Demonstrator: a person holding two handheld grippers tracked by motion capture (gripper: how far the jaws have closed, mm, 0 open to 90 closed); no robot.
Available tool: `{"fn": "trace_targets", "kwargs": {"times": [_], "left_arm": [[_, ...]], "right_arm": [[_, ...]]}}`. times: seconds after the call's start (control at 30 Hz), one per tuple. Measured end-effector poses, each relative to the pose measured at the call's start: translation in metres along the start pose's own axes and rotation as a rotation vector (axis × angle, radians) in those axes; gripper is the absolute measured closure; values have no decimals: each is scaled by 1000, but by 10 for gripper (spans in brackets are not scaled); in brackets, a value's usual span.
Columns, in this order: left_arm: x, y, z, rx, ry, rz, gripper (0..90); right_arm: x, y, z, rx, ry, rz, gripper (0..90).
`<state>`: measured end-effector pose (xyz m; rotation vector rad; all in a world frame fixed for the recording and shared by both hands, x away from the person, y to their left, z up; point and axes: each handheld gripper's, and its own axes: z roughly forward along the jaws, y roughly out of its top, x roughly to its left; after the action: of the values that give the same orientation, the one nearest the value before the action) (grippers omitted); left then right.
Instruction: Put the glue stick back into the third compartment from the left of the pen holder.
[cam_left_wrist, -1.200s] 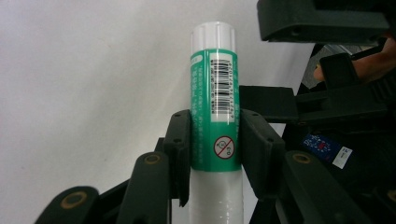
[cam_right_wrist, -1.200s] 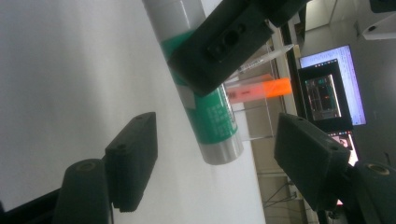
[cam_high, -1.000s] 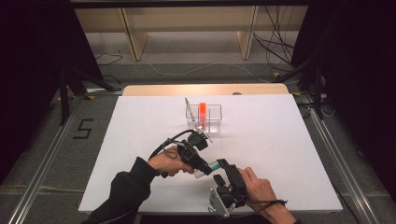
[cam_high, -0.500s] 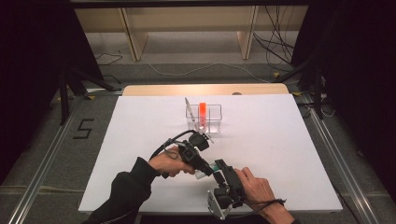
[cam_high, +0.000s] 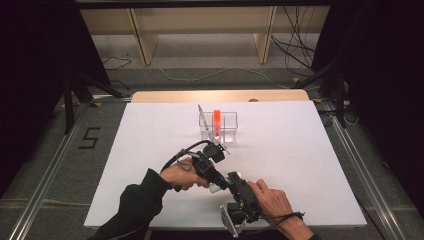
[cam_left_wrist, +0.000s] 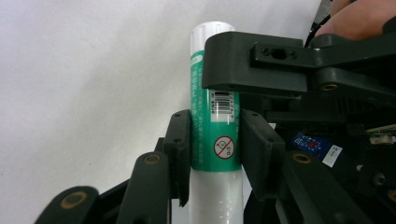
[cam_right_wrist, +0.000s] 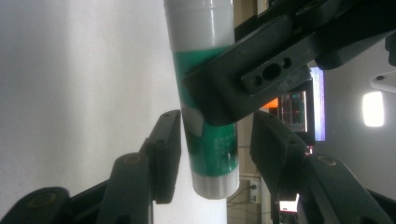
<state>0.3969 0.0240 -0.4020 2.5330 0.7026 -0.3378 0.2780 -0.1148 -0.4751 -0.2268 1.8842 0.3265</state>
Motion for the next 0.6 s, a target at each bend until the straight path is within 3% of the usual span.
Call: {"fn": "trace_targets", "kwargs": {"times": [0.43, 0.6], "left_arm": [[-1, 0, -2, 4, -4, 15, 653], [-1, 0, -2, 7, -7, 16, 653]], "right_arm": [[2, 0, -2, 8, 11, -22, 636], [4, 0, -2, 8, -3, -68, 652]]}}
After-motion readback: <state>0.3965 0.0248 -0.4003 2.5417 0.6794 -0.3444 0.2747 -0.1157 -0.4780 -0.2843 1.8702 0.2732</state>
